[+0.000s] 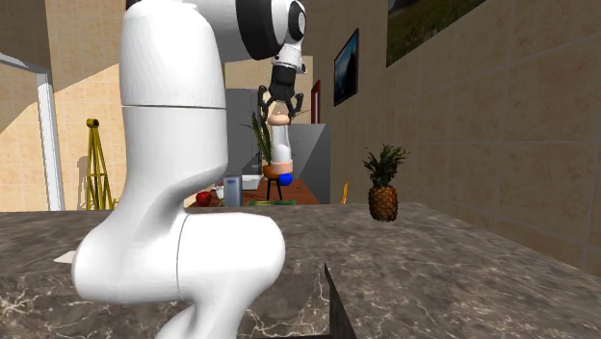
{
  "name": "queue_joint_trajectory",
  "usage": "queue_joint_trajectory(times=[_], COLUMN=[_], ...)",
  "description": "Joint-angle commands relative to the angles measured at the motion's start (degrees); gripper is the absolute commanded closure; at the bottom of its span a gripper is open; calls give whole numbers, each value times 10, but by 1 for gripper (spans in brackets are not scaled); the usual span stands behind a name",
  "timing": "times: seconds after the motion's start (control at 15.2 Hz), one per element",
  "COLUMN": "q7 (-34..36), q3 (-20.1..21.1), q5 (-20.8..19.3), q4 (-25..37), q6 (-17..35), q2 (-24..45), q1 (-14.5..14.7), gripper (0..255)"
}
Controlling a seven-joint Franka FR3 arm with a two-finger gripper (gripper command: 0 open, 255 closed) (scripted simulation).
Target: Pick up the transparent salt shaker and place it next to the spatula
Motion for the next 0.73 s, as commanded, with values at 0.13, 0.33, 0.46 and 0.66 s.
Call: queue_joint_trajectory(times=[0.13,0.33,0.46,0.66], q7=[60,100,126,163], q3=[38,64,80,103], q5=[-6,-6,-5,-2], q4=[-53,-78,-90,-103], q6=[40,65,81,104], q2=[-24,-29,-28,-23], q1=[26,42,53,70], gripper=[255,255,255,255])
